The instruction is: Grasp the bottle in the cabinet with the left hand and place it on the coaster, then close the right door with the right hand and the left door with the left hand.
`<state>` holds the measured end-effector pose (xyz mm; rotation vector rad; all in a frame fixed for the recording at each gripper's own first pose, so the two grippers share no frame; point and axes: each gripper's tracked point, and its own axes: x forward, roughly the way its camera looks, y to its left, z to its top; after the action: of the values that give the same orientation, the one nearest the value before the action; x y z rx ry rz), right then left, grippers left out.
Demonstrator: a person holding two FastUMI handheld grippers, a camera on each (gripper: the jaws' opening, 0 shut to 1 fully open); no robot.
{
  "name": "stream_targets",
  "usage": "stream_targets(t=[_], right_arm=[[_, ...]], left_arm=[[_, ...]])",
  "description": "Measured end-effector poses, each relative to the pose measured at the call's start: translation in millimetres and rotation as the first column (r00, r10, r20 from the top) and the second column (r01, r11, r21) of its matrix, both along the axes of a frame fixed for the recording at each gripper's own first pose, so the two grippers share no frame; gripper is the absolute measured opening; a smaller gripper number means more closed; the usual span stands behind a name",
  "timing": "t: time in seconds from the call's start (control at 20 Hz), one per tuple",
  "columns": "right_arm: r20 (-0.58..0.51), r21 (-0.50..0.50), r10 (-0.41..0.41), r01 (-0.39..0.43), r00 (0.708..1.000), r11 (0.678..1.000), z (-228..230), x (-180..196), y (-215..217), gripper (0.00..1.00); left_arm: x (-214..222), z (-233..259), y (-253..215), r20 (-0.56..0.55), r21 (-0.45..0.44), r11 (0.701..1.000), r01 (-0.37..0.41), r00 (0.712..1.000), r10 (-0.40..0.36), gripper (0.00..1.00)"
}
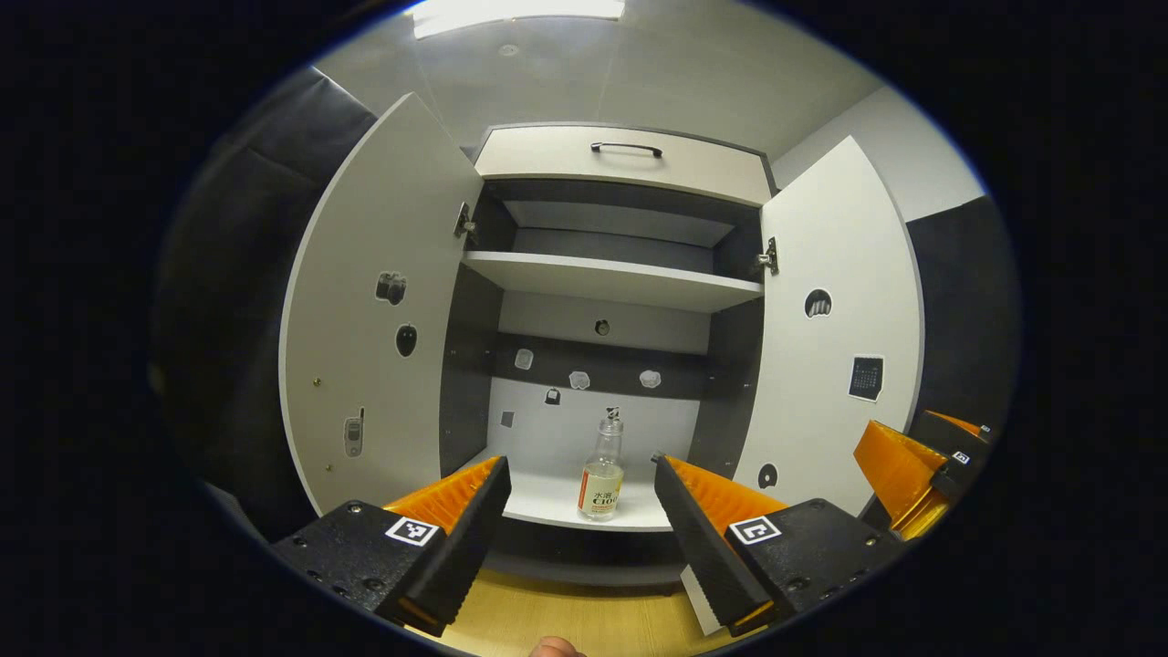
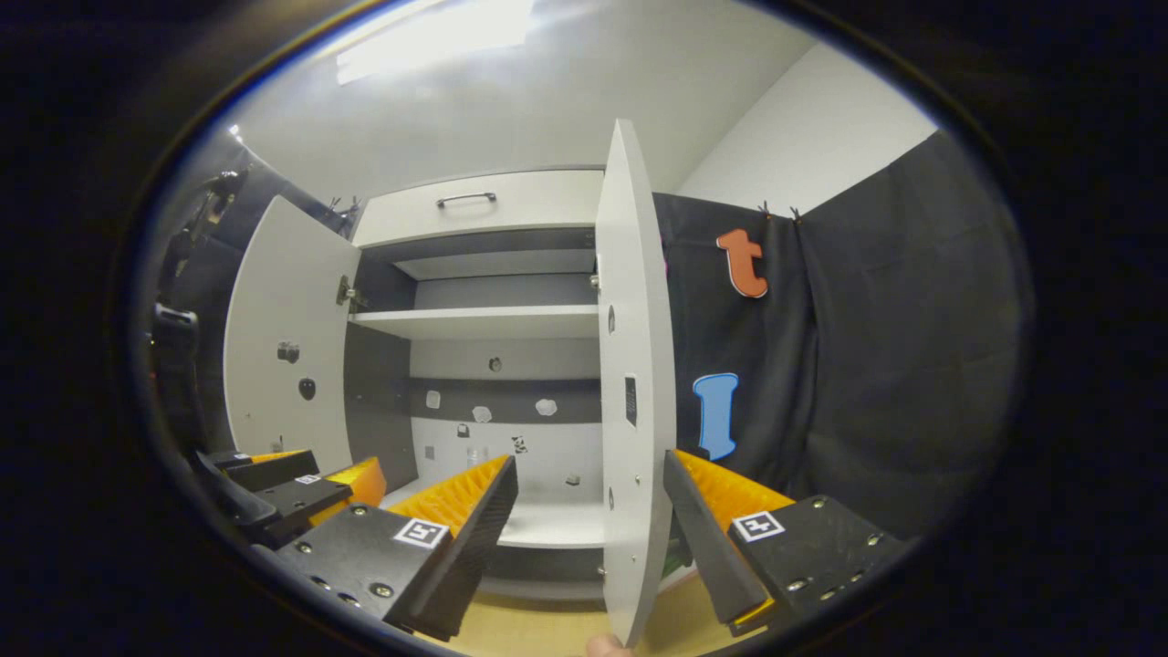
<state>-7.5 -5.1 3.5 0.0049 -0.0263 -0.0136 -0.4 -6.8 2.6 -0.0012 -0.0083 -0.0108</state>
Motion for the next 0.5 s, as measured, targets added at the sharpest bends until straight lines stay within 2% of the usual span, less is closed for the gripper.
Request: stream_targets(t=[0.25,0.3,0.4,0.5], right_arm=[[0.015,-0.006,-0.027,0.027,1.000,1.000,2.7,-5.3,-12.6,0.97],[0.015,-0.008,-0.034,0.034,0.999,0.999,3.2,-6.5,-14.9,0.93],[0.016,-0.012,-0.051,0.051,0.999,0.999,2.8,-8.5,-21.3,1.00],[0.018,-0.015,-0.068,0.069,0.998,0.998,3.2,-11.0,-27.1,0.98]], left_arm=[[11.2,-6.3,-3.9,-0.017,0.001,1.000,0.011,1.000,-0.011,1.00],[14.5,-6.9,-6.3,-0.019,-0.001,1.000,0.016,1.000,-0.016,1.00],[19.2,-9.4,-10.7,-0.023,-0.002,1.000,0.028,0.999,-0.028,1.00],[24.8,-12.2,-14.0,-0.026,0.008,0.999,0.038,0.999,-0.038,1.00]])
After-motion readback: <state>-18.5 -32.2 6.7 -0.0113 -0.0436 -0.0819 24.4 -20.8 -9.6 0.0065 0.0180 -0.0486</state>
